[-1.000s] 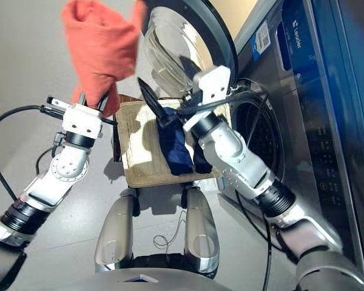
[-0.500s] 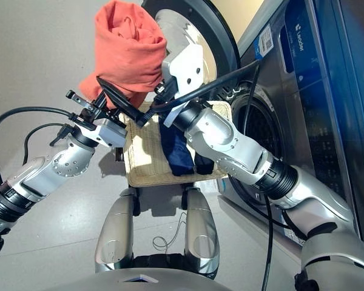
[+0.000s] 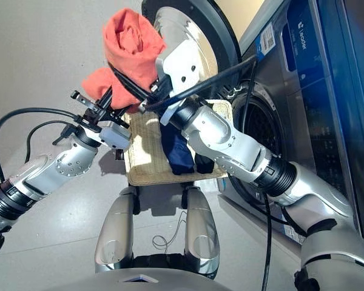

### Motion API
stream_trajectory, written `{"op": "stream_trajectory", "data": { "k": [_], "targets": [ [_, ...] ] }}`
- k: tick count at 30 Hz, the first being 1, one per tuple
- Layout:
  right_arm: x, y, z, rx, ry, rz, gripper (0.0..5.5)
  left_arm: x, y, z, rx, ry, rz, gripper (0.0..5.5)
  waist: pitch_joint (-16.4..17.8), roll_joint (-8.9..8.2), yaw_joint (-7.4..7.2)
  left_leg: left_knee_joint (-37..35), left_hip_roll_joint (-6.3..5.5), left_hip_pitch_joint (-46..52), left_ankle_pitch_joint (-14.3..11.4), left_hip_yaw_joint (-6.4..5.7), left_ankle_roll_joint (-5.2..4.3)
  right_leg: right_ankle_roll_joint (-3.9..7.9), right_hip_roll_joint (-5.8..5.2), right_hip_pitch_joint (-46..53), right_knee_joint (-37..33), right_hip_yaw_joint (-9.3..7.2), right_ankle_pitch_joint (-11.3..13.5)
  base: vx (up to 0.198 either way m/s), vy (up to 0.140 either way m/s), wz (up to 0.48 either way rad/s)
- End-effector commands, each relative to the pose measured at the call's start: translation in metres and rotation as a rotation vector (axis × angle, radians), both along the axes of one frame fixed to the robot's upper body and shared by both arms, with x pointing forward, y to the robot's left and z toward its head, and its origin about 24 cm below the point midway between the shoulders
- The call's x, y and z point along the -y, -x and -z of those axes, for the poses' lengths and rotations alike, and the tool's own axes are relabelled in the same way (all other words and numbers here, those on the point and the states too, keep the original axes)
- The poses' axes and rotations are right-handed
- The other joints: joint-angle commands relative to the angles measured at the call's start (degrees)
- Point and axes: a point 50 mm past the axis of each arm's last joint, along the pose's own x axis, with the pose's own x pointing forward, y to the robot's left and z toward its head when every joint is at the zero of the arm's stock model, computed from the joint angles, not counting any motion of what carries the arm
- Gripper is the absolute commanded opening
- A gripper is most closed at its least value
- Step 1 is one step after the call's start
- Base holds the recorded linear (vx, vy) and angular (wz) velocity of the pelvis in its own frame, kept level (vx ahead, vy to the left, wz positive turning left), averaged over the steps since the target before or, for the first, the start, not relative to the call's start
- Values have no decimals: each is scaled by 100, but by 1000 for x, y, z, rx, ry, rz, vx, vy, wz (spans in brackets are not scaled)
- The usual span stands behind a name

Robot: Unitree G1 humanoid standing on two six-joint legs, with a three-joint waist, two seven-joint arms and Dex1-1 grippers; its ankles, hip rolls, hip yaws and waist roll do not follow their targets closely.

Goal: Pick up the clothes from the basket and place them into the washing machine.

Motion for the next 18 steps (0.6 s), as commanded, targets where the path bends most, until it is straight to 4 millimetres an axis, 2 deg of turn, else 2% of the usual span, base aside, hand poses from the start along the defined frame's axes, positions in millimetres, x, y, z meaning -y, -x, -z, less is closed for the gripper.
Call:
{"op": "stream_trajectory", "data": {
  "k": [1,2,3,4,5,6,7,8,9,10,12,13,14,15,16,17,18],
  "targets": [
    [21,-2,-15,121,-96,144,0,15,19,-21,152,142,109,0,-282,90,-61,543,52,32,-486,68,-94,458,-143,102,-439,317,308,0,0,0],
    [30,-8,-1,111,-66,227,0,17,21,-21,160,163,118,0,-265,106,-79,546,50,13,-483,53,-92,462,-154,103,-433,298,299,0,0,0],
    [30,-8,0,111,-66,229,0,17,21,-20,159,163,120,0,-275,109,-75,550,50,7,-485,47,-92,462,-155,102,-433,292,297,0,0,0],
    [36,-12,13,73,-48,272,0,18,21,-19,163,178,125,0,-267,125,-81,546,50,4,-484,36,-91,464,-160,101,-428,281,288,0,0,0],
    [49,-21,41,-29,-25,358,0,19,22,-19,164,212,129,0,-247,135,-89,552,45,-10,-480,12,-89,467,-169,96,-417,270,287,0,0,0],
    [55,-23,54,-71,-9,389,0,20,22,-18,165,219,128,0,-244,139,-95,564,43,-25,-478,3,-91,470,-173,93,-415,262,287,0,0,0],
    [55,-23,55,-72,-9,390,0,21,22,-17,164,219,129,0,-253,142,-92,567,43,-30,-480,-1,-91,470,-173,92,-415,259,286,0,0,0],
    [64,-24,79,-138,43,438,0,22,22,-15,166,230,127,0,-244,143,-108,557,40,-36,-479,-8,-90,474,-176,98,-418,250,279,0,0,0],
    [68,-24,92,-183,62,459,0,23,21,-14,160,238,128,0,-243,147,-106,549,36,-38,-477,-10,-90,476,-177,104,-426,246,278,0,0,0],
    [68,-24,92,-183,62,460,0,23,21,-13,159,238,128,0,-249,148,-102,547,36,-38,-477,-10,-90,476,-177,104,-428,246,277,0,0,0],
    [81,-27,125,-298,108,535,0,24,21,-12,148,256,131,106,-237,154,-104,545,35,-40,-475,-24,-89,480,-188,110,-438,233,281,0,0,0],
    [91,-28,147,-378,126,614,0,23,20,-10,138,272,120,263,-226,167,-114,546,33,-50,-472,-27,-84,479,-187,96,-436,236,285,0,0,0],
    [95,-30,156,-413,126,653,0,23,19,-11,136,286,120,449,-222,174,-111,543,34,-57,-471,-32,-81,480,-185,87,-439,243,289,0,0,0],
    [99,-31,165,-441,140,692,0,23,19,-11,133,296,122,550,-215,182,-109,547,30,-63,-474,-34,-78,479,-193,79,-437,248,292,0,0,0],
    [99,-31,165,-440,139,693,0,23,19,-11,133,296,122,550,-216,179,-107,549,30,-65,-476,-34,-78,479,-193,76,-435,248,291,0,0,0],
    [107,-36,179,-500,144,774,0,24,19,-12,124,322,132,550,-198,208,-93,562,18,-88,-476,-40,-72,481,-202,53,-424,251,298,0,0,0],
    [107,-36,179,-499,143,773,0,24,19,-12,125,322,132,550,-196,205,-90,565,18,-91,-477,-39,-72,481,-201,50,-422,252,298,0,0,0]
  ]
}}
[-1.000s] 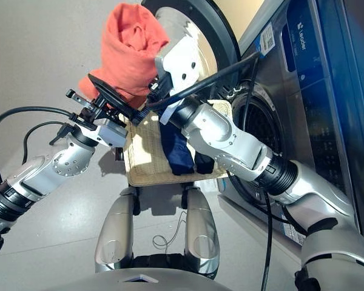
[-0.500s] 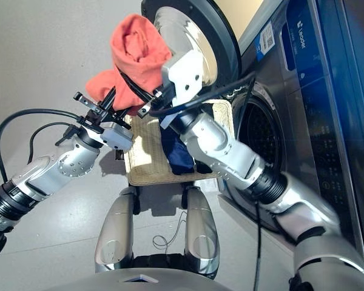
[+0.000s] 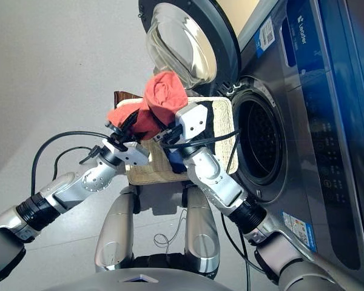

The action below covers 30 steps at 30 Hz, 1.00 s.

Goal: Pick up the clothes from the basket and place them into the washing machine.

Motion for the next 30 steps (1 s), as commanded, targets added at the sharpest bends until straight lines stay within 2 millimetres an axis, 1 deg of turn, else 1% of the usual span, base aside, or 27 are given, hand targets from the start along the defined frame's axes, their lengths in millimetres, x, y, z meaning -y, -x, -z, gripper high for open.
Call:
{"op": "stream_trajectory", "data": {
  "k": [1,3,4,6,7,8,9,10,11,12,13,14,15,16,17,18,20,21,22,23,24,26,29,30],
  "targets": [
    [55,10,43,-150,97,261,0,11,16,-70,276,284,137,550,-195,154,12,497,31,33,-474,61,-90,443,-175,91,-446,262,329,0,0,0],
    [70,0,48,-179,78,403,0,14,17,-72,260,337,161,550,-164,211,36,508,10,-17,-467,40,-85,446,-188,48,-434,256,327,0,0,0],
    [73,-4,51,-200,85,436,0,16,17,-73,248,349,176,550,-149,236,55,513,2,-36,-468,28,-82,446,-191,39,-432,252,326,0,0,0],
    [86,-12,52,-231,66,538,0,18,18,-76,239,375,198,550,-106,285,89,543,-18,-77,-473,3,-78,446,-206,7,-410,249,323,0,0,0],
    [91,-17,48,-224,72,576,0,19,19,-77,232,393,209,550,-69,312,112,563,-33,-116,-475,-11,-75,446,-213,-28,-390,242,321,0,0,0],
    [91,-18,47,-223,72,577,0,20,18,-77,233,393,210,550,-66,314,112,571,-33,-127,-477,-15,-75,446,-213,-37,-385,239,319,0,0,0],
    [102,-24,41,-217,91,641,0,21,18,-77,216,408,217,550,-65,347,147,627,-56,-243,-486,-38,-69,443,-224,-130,-343,241,311,0,0,0],
    [108,-27,37,-212,94,671,0,23,19,-77,206,415,221,550,-65,359,156,681,-75,-326,-495,-54,-67,440,-232,-198,-311,241,311,0,0,0],
    [108,-27,36,-210,93,671,0,23,19,-77,207,415,222,550,-65,364,154,700,-75,-349,-501,-58,-66,441,-233,-216,-298,239,308,0,0,0],
    [124,-32,26,-195,111,731,0,25,20,-75,187,424,234,550,-65,393,175,758,-100,-496,-511,-64,-59,436,-241,-367,-242,256,303,0,0,0],
    [136,-34,22,-197,116,778,0,26,21,-75,180,426,243,550,-65,410,187,832,-114,-599,-524,-74,-59,434,-246,-463,-187,260,300,0,0,0],
    [136,-35,21,-195,115,778,0,26,21,-76,182,426,244,550,-65,417,188,858,-113,-632,-533,-78,-59,434,-245,-491,-168,259,295,0,0,0],
    [154,-39,11,-191,123,850,0,28,21,-76,165,432,256,550,-65,452,217,954,-122,-829,-550,-78,-48,421,-250,-686,-60,266,278,0,0,0],
    [154,-40,9,-188,122,850,0,28,21,-76,168,432,257,550,-65,458,221,988,-119,-869,-562,-79,-48,421,-248,-725,-31,271,270,0,0,0],
    [160,-40,6,-184,138,872,0,27,22,-76,162,437,259,550,-65,464,235,1063,-115,-967,-573,-77,-45,411,-249,-808,34,277,258,0,0,0],
    [178,-41,-4,-177,176,937,0,28,22,-75,149,451,255,550,-65,483,253,1198,-118,-1194,-610,-106,-36,389,-252,-1036,185,300,232,-62,17,92],
    [192,-42,-14,-172,190,990,0,28,21,-74,140,449,253,550,-65,520,257,1384,-118,-1449,-657,-131,-29,362,-242,-1293,376,334,179,-60,17,141],
    [203,-41,-22,-159,179,1039,0,28,21,-73,135,450,251,550,-65,537,264,1496,-124,-1613,-679,-140,-27,344,-235,-1447,491,355,149,-44,5,180],
    [203,-41,-24,-155,177,1040,0,28,21,-74,138,450,252,550,-65,544,266,1546,-123,-1666,-696,-144,-27,344,-233,-1497,536,359,135,-43,3,192],
    [213,-39,-30,-154,171,1083,0,27,22,-73,133,449,249,550,-65,558,269,1610,-122,-1774,-712,-154,-24,333,-240,-1618,608,367,113,0,0,0],
    [217,-40,-34,-150,164,1092,0,27,22,-73,132,450,250,550,-65,570,266,1710,-124,-1907,-739,-163,-20,319,-240,-1747,713,377,78,0,0,0],
    [235,-37,-51,-128,185,1161,0,26,22,-72,123,454,243,550,-65,595,279,1960,-114,-2224,-815,-185,-20,298,-254,-2071,961,405,9,-56,2,32],
    [252,-33,-79,-54,188,1240,0,24,23,-70,119,448,231,550,-65,611,272,2250,-86,-2580,-933,-180,-18,274,-240,-2456,1281,438,-94,-19,3,0],
    [260,-30,-87,-48,187,1272,0,23,25,-72,127,449,237,550,-65,615,274,2318,-81,-2745,-907,-183,-14,267,-236,-2610,1324,446,-67,-51,10,-11]
  ]
}}
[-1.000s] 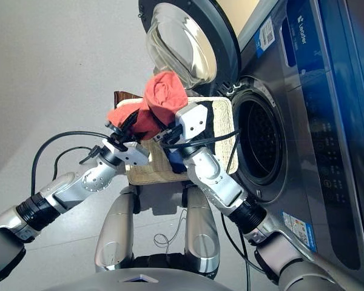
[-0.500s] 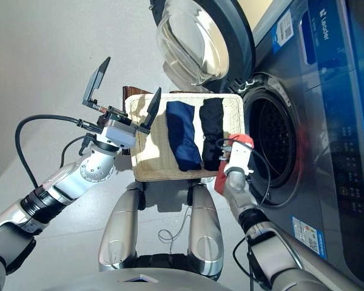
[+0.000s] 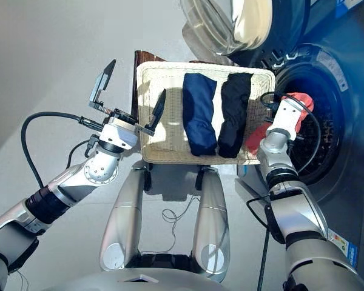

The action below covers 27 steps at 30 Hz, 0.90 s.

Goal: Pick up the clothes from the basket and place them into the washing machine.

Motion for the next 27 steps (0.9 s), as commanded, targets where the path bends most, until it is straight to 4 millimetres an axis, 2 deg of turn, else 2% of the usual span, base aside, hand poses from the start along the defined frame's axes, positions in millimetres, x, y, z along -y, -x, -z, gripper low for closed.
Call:
{"op": "stream_trajectory", "data": {
  "k": [1,5,8,12,14,20,22,27],
  "targets": [
    [61,22,-56,102,111,249,0,8,23,-20,91,85,111,550,-87,200,1,947,213,-111,-853,121,-123,192,-30,-157,-81,320,132,0,0,0],
    [83,34,-88,103,193,388,0,2,23,-19,112,70,63,550,-87,224,-45,1237,250,-563,-927,138,-124,172,-13,-635,223,358,60,0,0,0],
    [94,42,-103,88,248,453,0,-2,25,-23,148,75,30,550,-87,240,-74,1365,267,-847,-950,144,-126,169,27,-935,346,383,54,0,0,0],
    [118,62,-111,47,229,570,0,-7,29,-26,181,70,11,550,-87,274,-88,1468,279,-1123,-959,148,-129,163,31,-1231,449,391,54,0,0,0],
    [124,68,-119,56,224,616,0,-10,29,-27,189,65,-7,550,-87,288,-92,1500,281,-1217,-962,159,-128,159,42,-1324,480,411,54,0,0,0],
    [127,72,-125,62,246,632,4,-14,29,-28,207,51,-27,550,-87,303,-98,1493,300,-1305,-948,188,-115,171,69,-1457,480,452,72,0,0,0],
    [126,71,-125,94,194,616,550,-14,29,-28,203,53,-27,550,-87,301,-98,1493,300,-1310,-955,195,-112,170,77,-1469,466,459,71,0,0,0],
    [118,62,-126,121,185,546,550,-16,27,-28,199,44,-35,550,-87,283,-133,1436,305,-1290,-947,228,-120,174,95,-1488,428,486,89,0,0,0]
  ]
}}
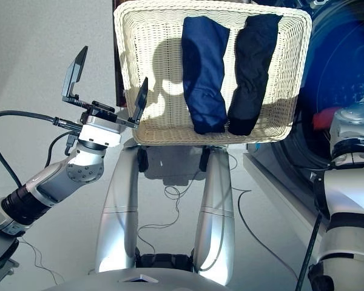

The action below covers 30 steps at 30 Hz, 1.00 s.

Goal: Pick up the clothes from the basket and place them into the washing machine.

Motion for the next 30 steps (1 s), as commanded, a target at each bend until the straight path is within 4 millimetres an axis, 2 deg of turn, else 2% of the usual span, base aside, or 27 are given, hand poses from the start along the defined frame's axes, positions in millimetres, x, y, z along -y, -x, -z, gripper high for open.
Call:
{"op": "stream_trajectory", "data": {
  "k": [1,6,11,14,17,20,21,23,24,26,27,28,30],
  "targets": [
    [22,20,-35,106,61,62,550,7,21,-12,82,76,79,550,-90,265,-130,314,284,344,-663,64,-180,166,72,195,-495,135,199,0,0,0],
    [-3,-1,-22,165,17,-67,550,4,21,-12,67,103,67,550,-90,211,-160,205,295,402,-641,110,-176,149,86,234,-602,133,226,0,0,0],
    [-69,-34,-3,250,26,-391,550,-3,20,-11,57,121,26,550,-90,48,-289,175,320,418,-639,155,-172,134,125,239,-673,165,243,0,0,0],
    [-109,-40,9,318,12,-556,550,-10,21,-9,48,127,-4,550,-90,-18,-352,164,329,420,-635,169,-168,124,130,236,-702,190,259,0,0,0],
    [-149,-37,19,342,41,-732,550,-14,19,-7,37,127,-30,550,-90,-91,-402,140,321,409,-624,193,-154,116,139,215,-734,212,294,0,0,0],
    [-186,-24,30,376,47,-913,550,-16,19,-7,38,134,-43,550,-90,-138,-436,109,328,400,-603,209,-138,115,143,193,-765,226,323,0,0,0],
    [-186,-24,31,375,47,-913,550,-16,19,-6,38,134,-43,550,-90,-141,-435,105,327,407,-601,210,-138,115,142,199,-767,227,324,0,0,0],
    [-210,-13,34,422,34,-1027,550,-18,18,-7,42,137,-53,550,-90,-158,-443,80,321,410,-582,208,-123,112,153,202,-795,224,344,0,0,0],
    [-210,-12,34,421,33,-1026,550,-18,18,-6,41,136,-52,550,-90,-160,-440,79,321,415,-582,209,-122,112,153,206,-795,225,343,0,0,0],
    [-229,2,29,450,101,-1153,550,-18,18,-7,44,130,-48,550,-90,-182,-457,95,318,410,-575,209,-106,113,156,199,-785,226,352,0,0,0],
    [-229,2,29,450,101,-1152,550,-18,18,-7,43,130,-47,550,-90,-181,-454,95,317,412,-575,209,-106,114,156,202,-785,226,352,0,0,0],
    [-240,11,24,446,184,-1235,550,-18,20,-8,50,125,-33,550,-90,-188,-444,112,318,409,-573,198,-98,124,172,188,-753,230,347,0,0,0],
    [-245,16,24,437,225,-1272,550,-18,21,-8,57,112,-24,550,-90,-191,-440,125,321,428,-586,206,-88,128,188,197,-732,235,338,0,0,0]
  ]
}}
